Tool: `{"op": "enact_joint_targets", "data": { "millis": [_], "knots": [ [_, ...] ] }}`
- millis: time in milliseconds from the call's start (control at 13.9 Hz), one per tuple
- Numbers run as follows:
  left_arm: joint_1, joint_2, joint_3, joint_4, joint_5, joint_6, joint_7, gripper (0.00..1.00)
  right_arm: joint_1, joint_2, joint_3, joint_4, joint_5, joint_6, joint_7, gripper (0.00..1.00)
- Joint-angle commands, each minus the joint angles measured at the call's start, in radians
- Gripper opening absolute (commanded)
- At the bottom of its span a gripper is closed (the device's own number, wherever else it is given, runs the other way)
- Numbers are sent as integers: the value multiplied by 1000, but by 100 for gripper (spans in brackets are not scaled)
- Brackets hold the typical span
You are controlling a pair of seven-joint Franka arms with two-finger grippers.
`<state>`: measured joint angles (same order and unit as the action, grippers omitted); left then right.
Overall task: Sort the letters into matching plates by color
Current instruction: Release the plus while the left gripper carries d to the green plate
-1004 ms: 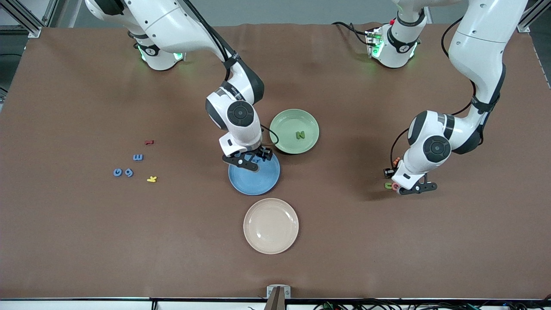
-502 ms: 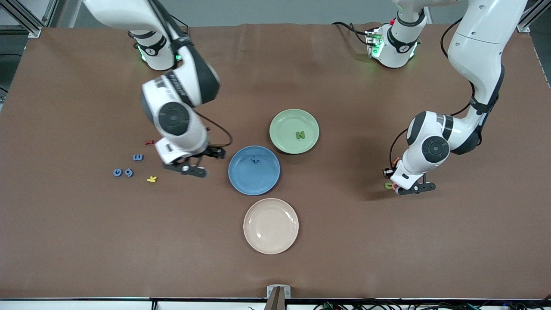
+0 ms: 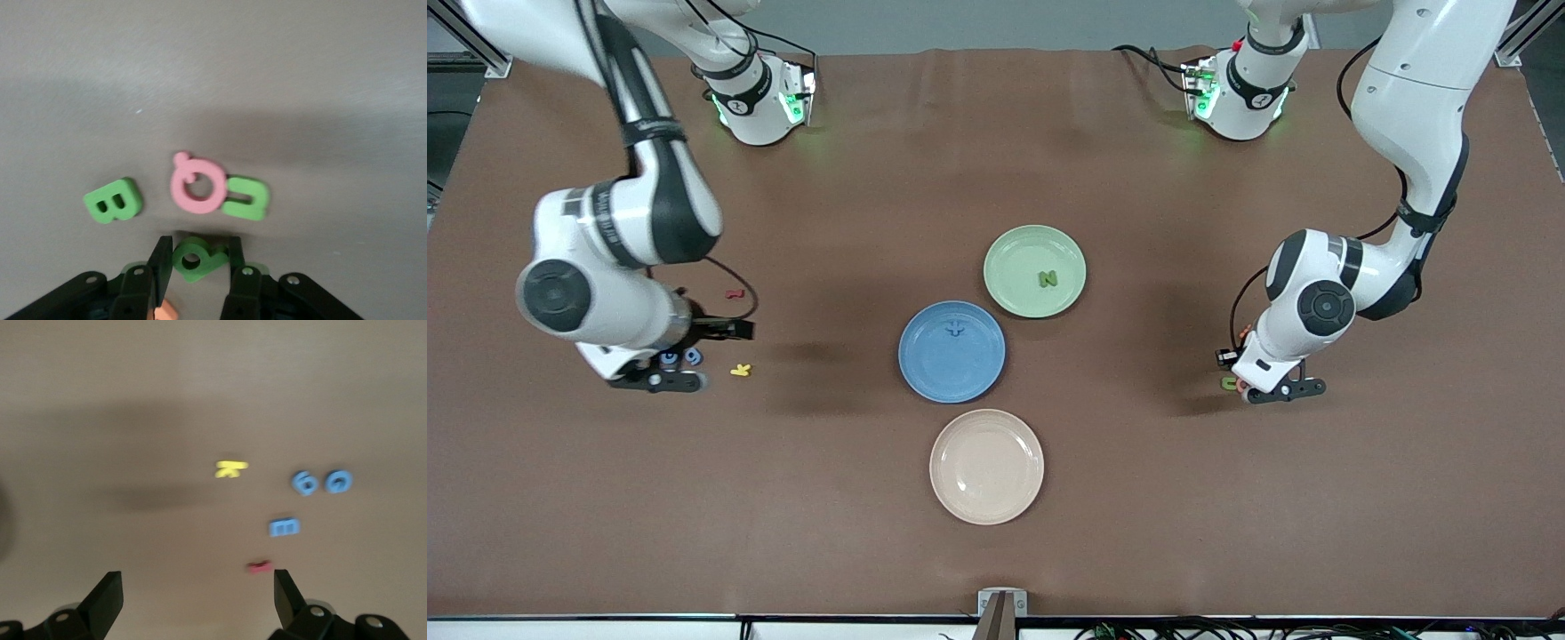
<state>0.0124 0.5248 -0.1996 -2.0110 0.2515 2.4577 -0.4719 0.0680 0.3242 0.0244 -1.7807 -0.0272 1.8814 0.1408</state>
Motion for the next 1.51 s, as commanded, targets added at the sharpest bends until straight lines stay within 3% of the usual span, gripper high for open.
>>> {"op": "enact_joint_targets", "data": {
  "millis": [0,215,646,789,1004,1219,1435],
  "knots": [
    [4,-54,-53,-2,-7,-28,-8,0,-121,-14,22,-32,0,43,-125,100],
    [3,-81,-118,20,-84,-97,-23,0,-189,-4,20,-86,-5,137,-248,100],
    [-40,-75,-283,23,-87,-121,-331,0,-284,36,20,-187,-7,346,-420,100],
    [-97,-77,-285,23,-87,-121,-419,0,-303,52,20,-235,-7,427,-435,98],
    [-189,-48,-285,58,-87,-115,-555,0,-316,88,20,-267,-7,513,-435,86],
    [-308,-5,-284,100,-87,-108,-683,0,-323,128,22,-267,-7,551,-435,77],
    [-360,18,-284,106,-87,-77,-773,0,-330,162,22,-269,-5,570,-441,73]
  ]
}}
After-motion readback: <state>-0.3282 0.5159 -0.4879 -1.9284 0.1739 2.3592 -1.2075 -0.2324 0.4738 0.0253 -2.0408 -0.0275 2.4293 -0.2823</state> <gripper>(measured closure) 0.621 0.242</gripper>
